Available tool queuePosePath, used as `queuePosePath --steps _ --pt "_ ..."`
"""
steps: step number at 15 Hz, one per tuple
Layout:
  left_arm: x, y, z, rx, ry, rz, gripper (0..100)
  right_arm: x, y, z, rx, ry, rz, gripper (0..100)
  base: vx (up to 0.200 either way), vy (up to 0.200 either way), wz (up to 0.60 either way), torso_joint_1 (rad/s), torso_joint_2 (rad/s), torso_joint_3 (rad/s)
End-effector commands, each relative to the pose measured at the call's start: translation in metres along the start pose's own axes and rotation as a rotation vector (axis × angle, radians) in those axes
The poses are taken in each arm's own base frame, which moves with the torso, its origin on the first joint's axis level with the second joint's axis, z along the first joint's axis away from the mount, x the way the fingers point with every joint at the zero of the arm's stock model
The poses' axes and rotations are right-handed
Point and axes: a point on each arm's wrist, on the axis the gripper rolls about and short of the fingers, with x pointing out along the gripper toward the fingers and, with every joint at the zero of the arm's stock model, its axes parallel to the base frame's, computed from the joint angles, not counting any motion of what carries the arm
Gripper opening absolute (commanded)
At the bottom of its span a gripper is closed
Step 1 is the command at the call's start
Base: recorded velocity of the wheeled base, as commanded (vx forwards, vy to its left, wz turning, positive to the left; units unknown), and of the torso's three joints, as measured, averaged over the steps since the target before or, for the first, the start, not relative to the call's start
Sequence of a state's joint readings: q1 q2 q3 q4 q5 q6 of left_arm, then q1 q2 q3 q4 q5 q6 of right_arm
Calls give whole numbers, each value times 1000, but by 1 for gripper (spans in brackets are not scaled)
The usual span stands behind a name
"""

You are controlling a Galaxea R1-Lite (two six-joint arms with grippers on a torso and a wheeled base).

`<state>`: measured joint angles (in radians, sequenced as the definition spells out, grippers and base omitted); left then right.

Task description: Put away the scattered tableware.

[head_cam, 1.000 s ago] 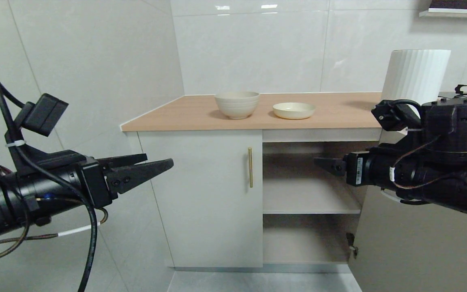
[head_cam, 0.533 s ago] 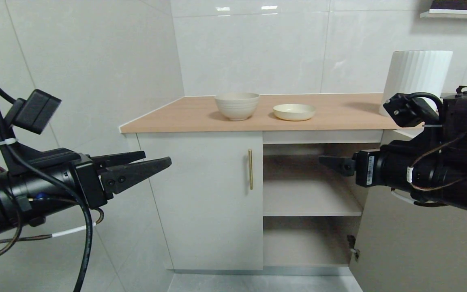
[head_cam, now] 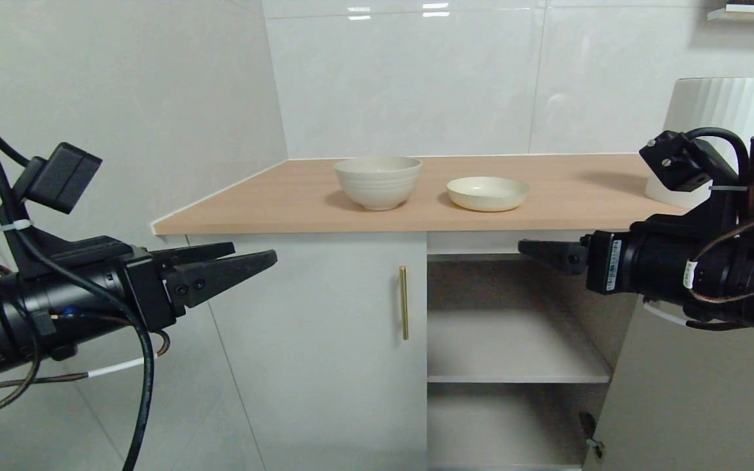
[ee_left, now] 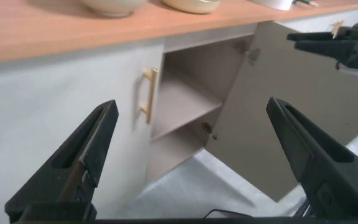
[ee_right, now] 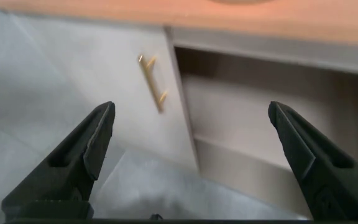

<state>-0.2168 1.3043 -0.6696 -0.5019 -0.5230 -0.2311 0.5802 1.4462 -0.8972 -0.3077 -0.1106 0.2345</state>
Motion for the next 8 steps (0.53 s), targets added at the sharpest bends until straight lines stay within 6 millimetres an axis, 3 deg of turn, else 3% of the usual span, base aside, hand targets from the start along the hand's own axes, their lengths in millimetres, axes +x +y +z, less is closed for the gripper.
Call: queuePosePath --steps 1,8 --pt "2 1 -1 -3 4 1 100 -1 0 1 1 -6 3 100 200 0 0 2 2 2" --pt "0 1 1 -1 -3 4 100 -12 0 -1 23 -3 73 100 0 0 0 0 0 0"
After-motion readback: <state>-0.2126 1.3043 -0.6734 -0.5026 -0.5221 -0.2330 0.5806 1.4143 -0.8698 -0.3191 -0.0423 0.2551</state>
